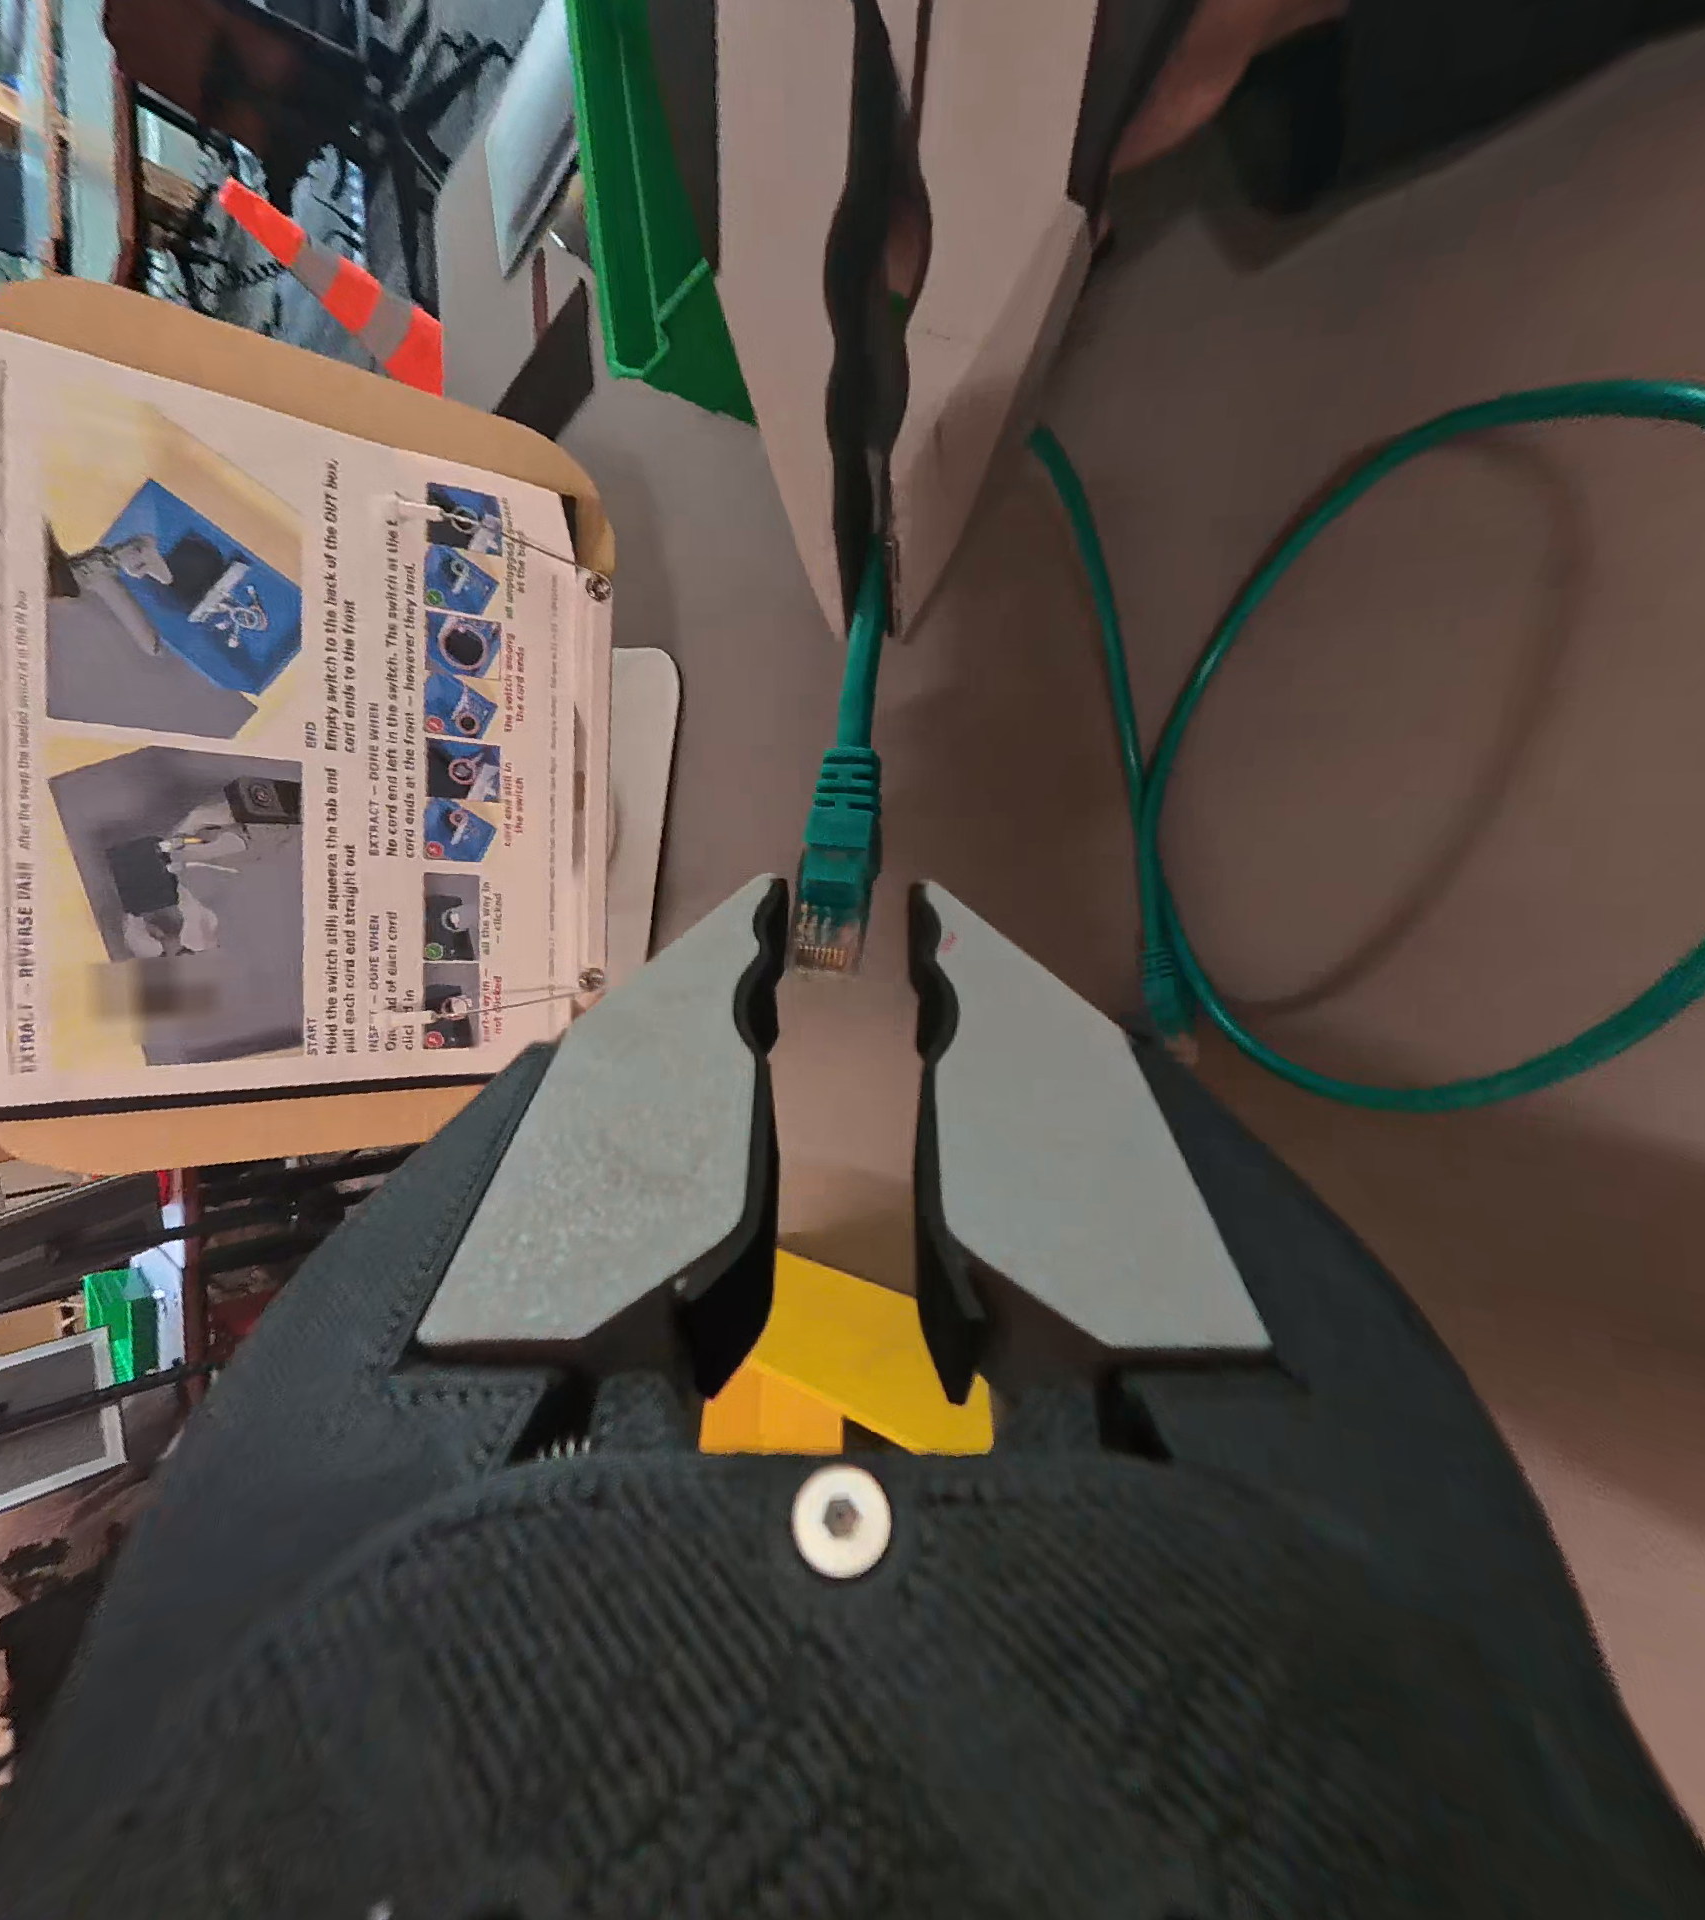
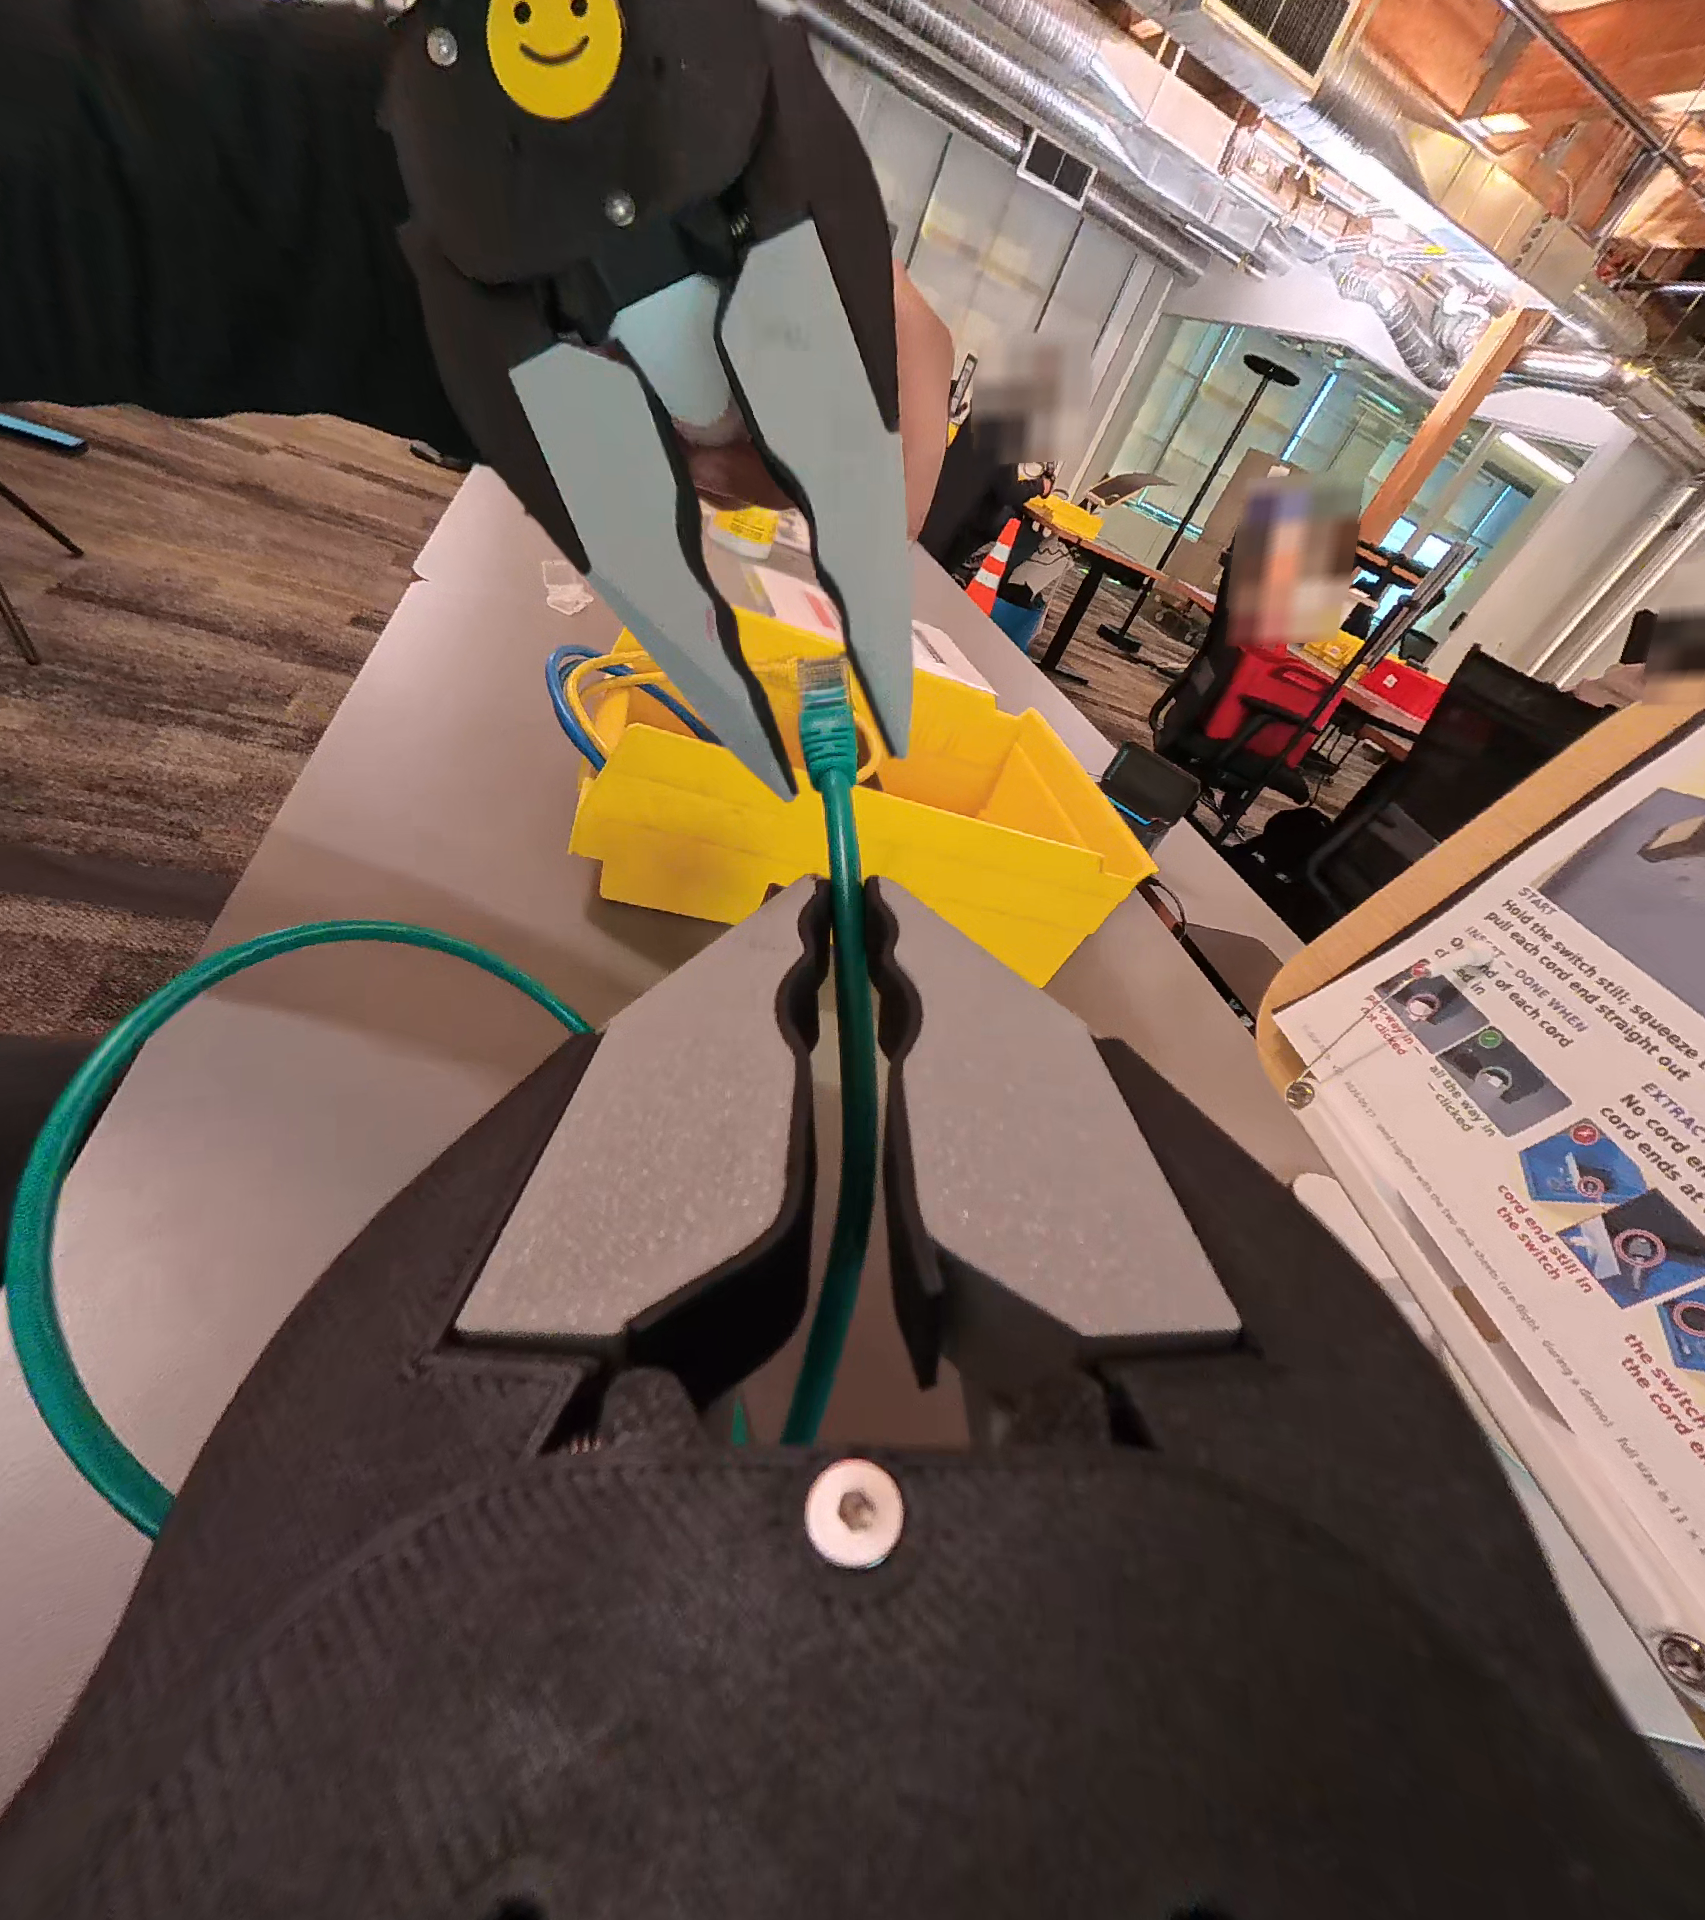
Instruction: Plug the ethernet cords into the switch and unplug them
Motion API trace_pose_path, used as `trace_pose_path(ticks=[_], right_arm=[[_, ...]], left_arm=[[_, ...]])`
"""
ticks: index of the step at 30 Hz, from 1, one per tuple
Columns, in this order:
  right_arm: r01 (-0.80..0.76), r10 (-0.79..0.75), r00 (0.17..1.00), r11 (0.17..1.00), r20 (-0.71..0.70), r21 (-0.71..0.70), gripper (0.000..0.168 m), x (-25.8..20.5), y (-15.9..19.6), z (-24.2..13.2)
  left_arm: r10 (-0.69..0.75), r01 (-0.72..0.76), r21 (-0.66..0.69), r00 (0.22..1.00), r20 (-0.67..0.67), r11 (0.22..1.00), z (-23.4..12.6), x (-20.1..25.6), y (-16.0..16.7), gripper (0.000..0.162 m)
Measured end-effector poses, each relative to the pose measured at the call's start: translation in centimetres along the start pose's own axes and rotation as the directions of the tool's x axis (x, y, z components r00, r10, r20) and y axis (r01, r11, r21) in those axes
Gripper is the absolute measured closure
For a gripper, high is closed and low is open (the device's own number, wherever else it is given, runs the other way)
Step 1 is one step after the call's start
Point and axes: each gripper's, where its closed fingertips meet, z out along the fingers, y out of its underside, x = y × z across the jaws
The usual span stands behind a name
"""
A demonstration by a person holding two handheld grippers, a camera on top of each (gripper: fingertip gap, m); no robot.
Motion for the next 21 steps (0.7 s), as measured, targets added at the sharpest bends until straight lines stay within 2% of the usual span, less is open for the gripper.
trace_pose_path(ticks=[4, 6, 11, 14, 16, 18, 19, 21], right_arm=[[0.002, -0.001, 1.0, 1.0, 0.025, -0.016, 0.165, -0.5, 0.2, 0.3], [-0.017, 0.017, 1.0, 0.999, 0.008, -0.03, 0.165, -0.1, 0.5, 0.3], [-0.168, 0.168, 0.986, 0.985, -0.007, 0.027, 0.157, 1.2, -0.1, -0.3], [-0.276, 0.264, 0.957, 0.956, 0.119, 0.099, 0.16, 0.1, -1.6, -1.0], [-0.367, 0.345, 0.905, 0.929, 0.25, 0.046, 0.168, -1.6, -1.4, -0.8], [-0.447, 0.443, 0.875, 0.894, 0.192, -0.025, 0.16, -0.6, 0.3, 0.5], [-0.49, 0.489, 0.858, 0.871, 0.158, -0.036, 0.163, 0.1, 1.1, 1.0], [-0.573, 0.571, 0.804, 0.819, 0.166, -0.041, 0.15, 0.5, 1.6, 1.5]], left_arm=[[-0.031, 0.03, -0.013, 0.997, -0.064, 0.999, 0.5, 1.0, 0.2, 0.151], [-0.046, 0.045, -0.036, 0.998, -0.036, 0.998, 0.9, 0.5, 0.5, 0.151], [0.023, -0.01, -0.081, 0.986, 0.168, 0.997, 2.1, -0.7, 1.4, 0.151], [0.065, -0.043, -0.077, 0.949, 0.308, 0.996, 2.2, -1.5, 1.8, 0.151], [0.097, -0.077, -0.069, 0.923, 0.373, 0.995, 2.3, -1.5, 1.5, 0.151], [0.119, -0.1, -0.067, 0.897, 0.425, 0.993, 2.3, -1.4, 1.2, 0.152], [0.125, -0.107, -0.066, 0.883, 0.452, 0.992, 2.3, -1.5, 1.0, 0.152], [0.105, -0.087, -0.058, 0.859, 0.501, 0.994, 2.2, -1.9, 1.0, 0.151]])
